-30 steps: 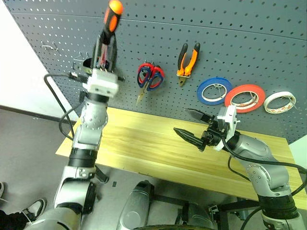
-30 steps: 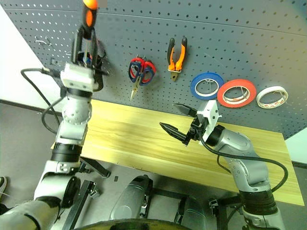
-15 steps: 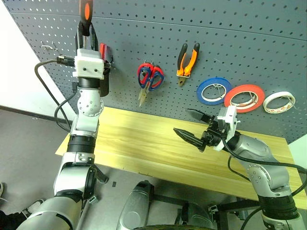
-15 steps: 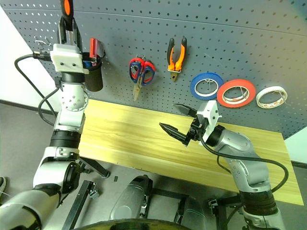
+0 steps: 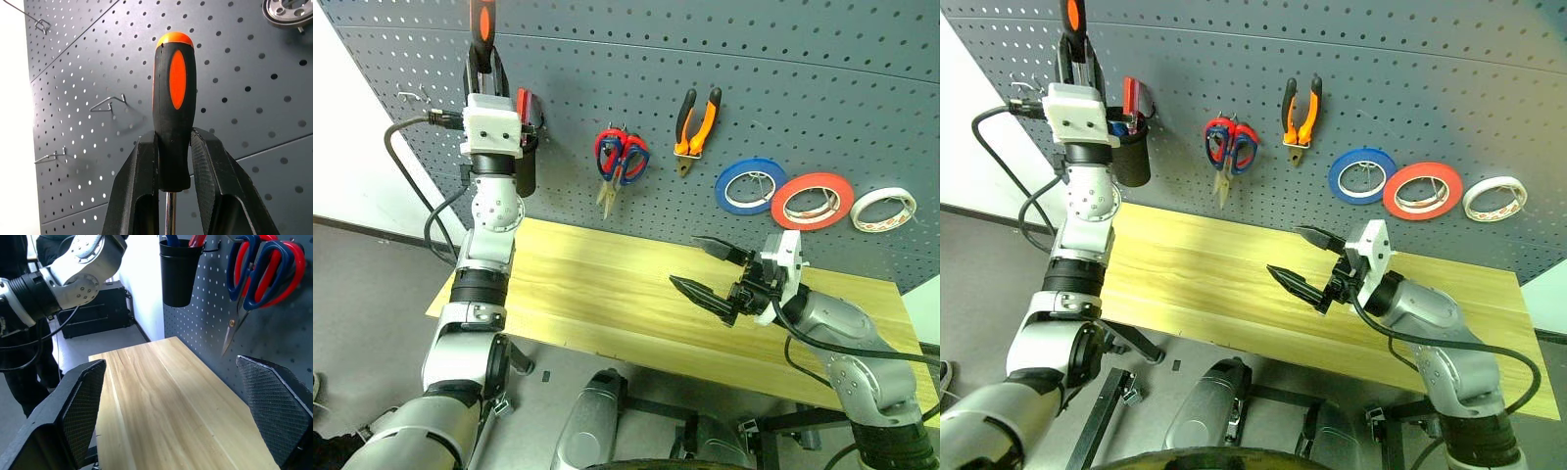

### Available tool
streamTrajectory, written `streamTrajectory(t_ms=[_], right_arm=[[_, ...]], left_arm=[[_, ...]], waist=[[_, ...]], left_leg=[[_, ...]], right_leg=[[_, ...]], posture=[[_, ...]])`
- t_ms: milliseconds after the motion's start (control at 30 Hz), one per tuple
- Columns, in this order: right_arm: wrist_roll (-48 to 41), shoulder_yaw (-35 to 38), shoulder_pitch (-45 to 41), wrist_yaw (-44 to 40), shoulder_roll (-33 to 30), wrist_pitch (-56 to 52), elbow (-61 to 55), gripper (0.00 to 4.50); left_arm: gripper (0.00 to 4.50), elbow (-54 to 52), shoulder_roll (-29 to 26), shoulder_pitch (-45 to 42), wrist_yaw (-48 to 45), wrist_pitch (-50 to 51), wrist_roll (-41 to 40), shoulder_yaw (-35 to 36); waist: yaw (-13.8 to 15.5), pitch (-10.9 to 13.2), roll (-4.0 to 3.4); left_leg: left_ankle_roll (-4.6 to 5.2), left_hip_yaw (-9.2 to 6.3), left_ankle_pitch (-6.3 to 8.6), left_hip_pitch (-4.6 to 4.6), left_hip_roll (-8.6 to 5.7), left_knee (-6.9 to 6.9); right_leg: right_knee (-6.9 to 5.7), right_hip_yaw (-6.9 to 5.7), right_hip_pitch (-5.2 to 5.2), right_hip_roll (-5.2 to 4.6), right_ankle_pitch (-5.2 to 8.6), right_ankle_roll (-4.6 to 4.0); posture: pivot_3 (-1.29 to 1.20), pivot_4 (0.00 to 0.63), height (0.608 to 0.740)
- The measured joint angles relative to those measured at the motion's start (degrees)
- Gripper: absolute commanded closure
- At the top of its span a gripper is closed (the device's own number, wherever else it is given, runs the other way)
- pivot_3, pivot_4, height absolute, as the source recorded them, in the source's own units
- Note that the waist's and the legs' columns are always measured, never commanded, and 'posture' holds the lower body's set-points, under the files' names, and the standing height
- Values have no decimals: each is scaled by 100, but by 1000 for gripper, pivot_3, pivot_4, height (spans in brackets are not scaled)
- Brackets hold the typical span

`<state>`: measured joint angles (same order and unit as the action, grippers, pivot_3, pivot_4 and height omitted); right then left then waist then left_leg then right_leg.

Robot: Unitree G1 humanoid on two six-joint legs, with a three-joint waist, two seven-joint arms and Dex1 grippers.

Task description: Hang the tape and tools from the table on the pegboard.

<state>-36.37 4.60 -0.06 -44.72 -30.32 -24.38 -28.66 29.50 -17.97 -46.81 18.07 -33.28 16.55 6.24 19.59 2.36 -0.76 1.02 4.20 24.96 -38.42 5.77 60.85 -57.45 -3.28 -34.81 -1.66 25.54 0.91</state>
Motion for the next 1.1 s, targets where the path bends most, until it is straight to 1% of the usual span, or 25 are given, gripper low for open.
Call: streamTrajectory(t_ms=[67,167,200,300,400,667,933,1100], right_arm=[[-55,56,156,39,-20,-53,-113,0],[-106,99,334,65,-73,-118,-229,0],[-114,120,352,77,-94,-140,-241,0],[-221,244,380,109,-210,-221,-285,0],[-335,418,515,116,-337,-304,-430,0],[-583,731,844,150,-589,-522,-653,0],[-697,753,1080,235,-639,-607,-829,0],[-751,778,1161,278,-689,-647,-854,0]], left_arm=[[3896,-14,0,-17,22,0,-9,0],[3896,-27,2,-11,106,21,-12,2],[3896,-33,5,-11,117,22,-18,2],[3896,-48,7,-11,153,42,-39,2],[3896,-48,5,-10,184,87,-53,6],[3896,1,3,-32,232,303,-145,32],[3896,601,72,-597,172,370,-406,30],[3896,743,70,-631,166,443,-516,34]], waist=[[-4,-1,0],[-15,-1,0],[-16,-1,0],[-15,1,1],[-12,1,2],[-34,6,7],[-49,29,36],[-121,47,42]], left_leg=[[0,0,0,2,1,0],[0,-1,0,2,1,0],[0,0,0,2,1,0],[0,0,0,2,2,1],[1,-1,0,1,2,2],[1,0,0,1,5,2],[1,0,1,0,5,5],[1,-1,1,0,8,5]], right_leg=[[-1,0,1,0,0,0],[0,0,1,0,0,0],[0,0,1,0,0,0],[0,0,1,0,0,0],[0,0,1,0,0,0],[1,-1,2,2,0,-1],[1,-1,1,2,1,-1],[-1,-2,0,4,2,-1]], posture=[[288,73,629],[287,76,629],[276,90,629],[267,101,629],[269,91,629],[254,123,629],[244,143,629],[241,151,629]])
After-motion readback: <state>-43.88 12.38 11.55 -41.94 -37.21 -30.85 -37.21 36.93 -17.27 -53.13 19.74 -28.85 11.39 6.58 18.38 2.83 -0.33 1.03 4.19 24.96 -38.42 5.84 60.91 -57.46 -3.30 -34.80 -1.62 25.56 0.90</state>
